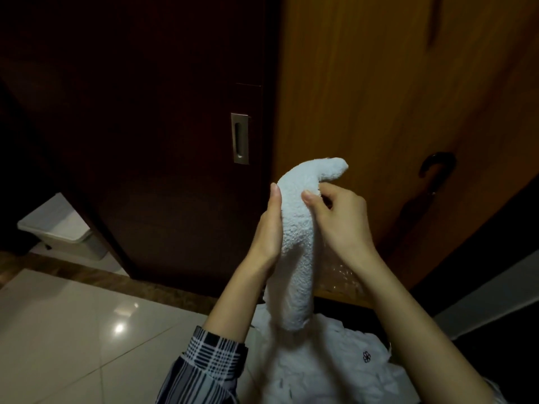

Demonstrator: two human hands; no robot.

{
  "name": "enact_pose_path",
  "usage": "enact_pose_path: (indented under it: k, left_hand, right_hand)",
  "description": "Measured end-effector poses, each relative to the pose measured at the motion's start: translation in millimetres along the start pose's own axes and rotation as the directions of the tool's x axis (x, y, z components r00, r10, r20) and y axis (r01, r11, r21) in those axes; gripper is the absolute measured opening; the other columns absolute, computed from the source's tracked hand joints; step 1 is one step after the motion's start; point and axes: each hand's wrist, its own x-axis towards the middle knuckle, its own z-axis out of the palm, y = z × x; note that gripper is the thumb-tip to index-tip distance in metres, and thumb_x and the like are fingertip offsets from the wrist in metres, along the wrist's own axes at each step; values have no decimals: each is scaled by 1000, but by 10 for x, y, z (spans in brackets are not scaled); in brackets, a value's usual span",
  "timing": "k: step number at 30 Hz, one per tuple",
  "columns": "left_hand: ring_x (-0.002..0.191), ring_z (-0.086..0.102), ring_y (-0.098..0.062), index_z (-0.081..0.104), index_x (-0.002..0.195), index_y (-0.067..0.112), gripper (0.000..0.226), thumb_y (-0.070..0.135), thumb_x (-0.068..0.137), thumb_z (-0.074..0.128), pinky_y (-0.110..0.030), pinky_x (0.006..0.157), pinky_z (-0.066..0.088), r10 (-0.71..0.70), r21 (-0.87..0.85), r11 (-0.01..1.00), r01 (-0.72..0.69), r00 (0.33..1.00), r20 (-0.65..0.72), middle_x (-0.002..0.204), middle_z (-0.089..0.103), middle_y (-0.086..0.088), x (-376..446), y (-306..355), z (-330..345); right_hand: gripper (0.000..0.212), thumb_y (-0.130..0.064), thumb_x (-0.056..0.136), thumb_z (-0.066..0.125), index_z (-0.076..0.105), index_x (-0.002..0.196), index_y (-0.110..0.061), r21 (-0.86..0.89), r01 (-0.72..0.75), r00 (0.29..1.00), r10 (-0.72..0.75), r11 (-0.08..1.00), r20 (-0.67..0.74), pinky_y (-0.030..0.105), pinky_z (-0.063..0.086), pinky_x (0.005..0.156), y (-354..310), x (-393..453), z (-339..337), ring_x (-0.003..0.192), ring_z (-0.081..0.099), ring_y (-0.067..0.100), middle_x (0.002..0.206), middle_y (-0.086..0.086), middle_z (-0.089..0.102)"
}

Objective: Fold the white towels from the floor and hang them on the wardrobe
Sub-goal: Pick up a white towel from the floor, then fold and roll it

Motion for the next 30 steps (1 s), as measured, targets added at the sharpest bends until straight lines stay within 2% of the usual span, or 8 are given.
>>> enact_pose_path:
  k: [4, 8, 13, 17, 19, 21, 25, 30]
  left_hand:
    - [89, 68, -16, 61, 106, 13, 57, 51, 99, 19, -29, 81, 54, -32, -248, 968, 31, 999, -1, 90, 73, -4, -121, -13, 79]
    - [116, 59, -28, 64, 115, 13, 68, 65, 89, 30, -40, 103, 42, -122, -476, 877, 60, 987, -102, 119, 65, -14, -210, -154, 48]
    - [119, 58, -27, 79, 91, 15, 75, 74, 72, 37, -44, 113, 32, -91, -638, 768, 50, 995, -32, 124, 64, -16, -271, -303, -35]
    - [127, 51, -23, 76, 103, 20, 79, 78, 76, 30, -43, 116, 25, -62, -670, 741, 50, 998, 5, 131, 60, -8, -356, -402, -19]
    - [126, 53, -22, 70, 115, 18, 76, 73, 75, 37, -43, 114, 28, -80, -688, 725, 23, 996, -50, 130, 60, -8, -386, -395, -6]
    - [119, 58, -22, 59, 124, 15, 73, 65, 73, 45, -41, 108, 37, -125, -715, 699, -1, 984, -124, 123, 65, -8, -412, -322, -2]
    - [111, 62, -20, 59, 121, 17, 64, 55, 70, 56, -38, 94, 47, -199, -725, 687, -38, 951, -238, 116, 68, -6, -466, -241, 33]
    - [109, 62, -18, 59, 118, 20, 61, 55, 68, 59, -42, 98, 44, -166, -759, 639, -125, 941, -296, 113, 68, -4, -482, -211, 58]
  right_hand:
    - [19, -22, 97, 50, 38, 82, -19, -254, 164, 974, -115, 953, 196, 17, 31, 54, -167, -59, 103, 61, 45, 4, 71, -8, 45]
    - [19, -5, 88, 56, 51, 106, -5, -457, 501, 856, -343, 735, 387, 32, 35, 60, -319, -145, 297, 86, 61, 27, 104, 12, 54]
    - [21, -24, 98, 47, 54, 109, -8, -361, 473, 841, -289, 804, 457, 36, 41, 66, -192, -285, 333, 90, 52, 28, 111, 13, 46]
    - [32, -17, 93, 44, 66, 113, -6, -271, 433, 871, -323, 860, 370, 40, 51, 76, -175, -523, 480, 93, 56, 31, 98, 16, 55]
    - [42, -16, 90, 53, 55, 131, -14, -173, 360, 885, -277, 917, 375, 33, 45, 86, -43, -588, 464, 105, 48, 20, 109, 7, 52]
    - [43, -22, 85, 58, 56, 127, -13, -67, 262, 941, -239, 963, 242, 23, 40, 92, 155, -716, 447, 109, 47, 15, 114, 2, 53]
    - [33, -29, 81, 57, 62, 108, -10, 78, 99, 995, -97, 992, -20, 9, 37, 89, 405, -1017, 527, 101, 51, 8, 104, -6, 54]
    - [43, -21, 80, 58, 58, 119, -3, 128, 1, 986, 20, 992, -164, 8, 34, 96, 550, -1185, 735, 110, 47, 7, 115, 1, 51]
